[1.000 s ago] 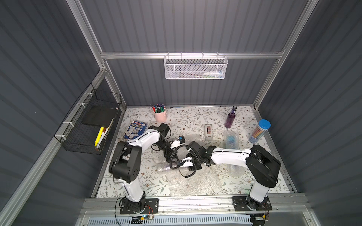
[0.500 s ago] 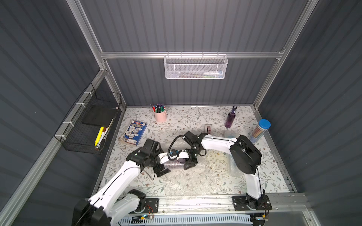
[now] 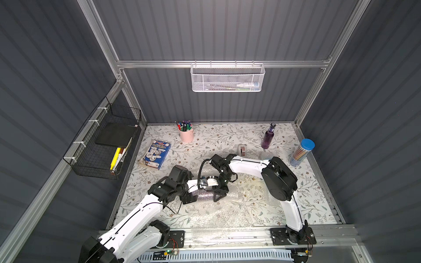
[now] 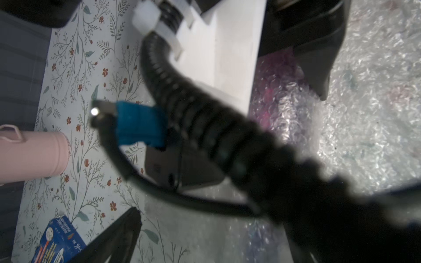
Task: Wrap wine bottles in bubble wrap
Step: Wrap the bubble wrap around the bubble wrap.
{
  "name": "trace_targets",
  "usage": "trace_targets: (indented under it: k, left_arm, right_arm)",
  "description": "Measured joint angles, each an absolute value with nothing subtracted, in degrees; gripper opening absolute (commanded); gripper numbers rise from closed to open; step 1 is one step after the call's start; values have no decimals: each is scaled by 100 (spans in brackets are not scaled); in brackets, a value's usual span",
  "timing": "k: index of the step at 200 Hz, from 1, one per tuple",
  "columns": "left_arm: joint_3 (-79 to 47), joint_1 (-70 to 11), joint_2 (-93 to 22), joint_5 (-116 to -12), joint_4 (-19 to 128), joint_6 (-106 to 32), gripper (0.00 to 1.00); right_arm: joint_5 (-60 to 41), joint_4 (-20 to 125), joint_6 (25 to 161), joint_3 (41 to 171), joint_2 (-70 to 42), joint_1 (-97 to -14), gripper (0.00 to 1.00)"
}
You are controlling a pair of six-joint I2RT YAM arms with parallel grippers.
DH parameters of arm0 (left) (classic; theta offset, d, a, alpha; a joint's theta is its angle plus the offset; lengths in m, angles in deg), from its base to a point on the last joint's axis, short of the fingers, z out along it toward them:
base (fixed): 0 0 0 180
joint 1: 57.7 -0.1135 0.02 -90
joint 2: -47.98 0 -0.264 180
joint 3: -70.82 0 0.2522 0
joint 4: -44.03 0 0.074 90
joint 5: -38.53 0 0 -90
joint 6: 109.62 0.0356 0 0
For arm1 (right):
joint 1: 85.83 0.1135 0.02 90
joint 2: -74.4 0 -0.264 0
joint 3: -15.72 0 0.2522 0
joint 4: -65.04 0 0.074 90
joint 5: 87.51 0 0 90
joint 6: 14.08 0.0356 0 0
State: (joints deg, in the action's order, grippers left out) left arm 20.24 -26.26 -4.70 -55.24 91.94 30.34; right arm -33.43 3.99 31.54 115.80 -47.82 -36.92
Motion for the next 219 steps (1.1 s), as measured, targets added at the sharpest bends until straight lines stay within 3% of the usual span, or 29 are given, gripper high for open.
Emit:
trace_targets:
  k: [62, 94, 135, 219]
  left_arm:
    - [1290, -2704, -361, -5307, 10764, 2509, 99]
    - [1373, -2698, -291, -5755, 10716, 2286, 99]
    - [1666, -2680, 369, -5430, 10858, 2090, 100]
    - [1664, -2575, -199, -5574, 10672, 1954, 99]
  right_arm:
    - [-3413, 384, 2955, 11589, -4760, -3603, 48]
    - [-3439, 255, 2894, 11703, -4760, -3581, 48]
    - [-3443, 246, 2837, 11679, -4738, -3439, 47]
    - [-2976, 438, 2920, 11292, -4362, -3531, 45]
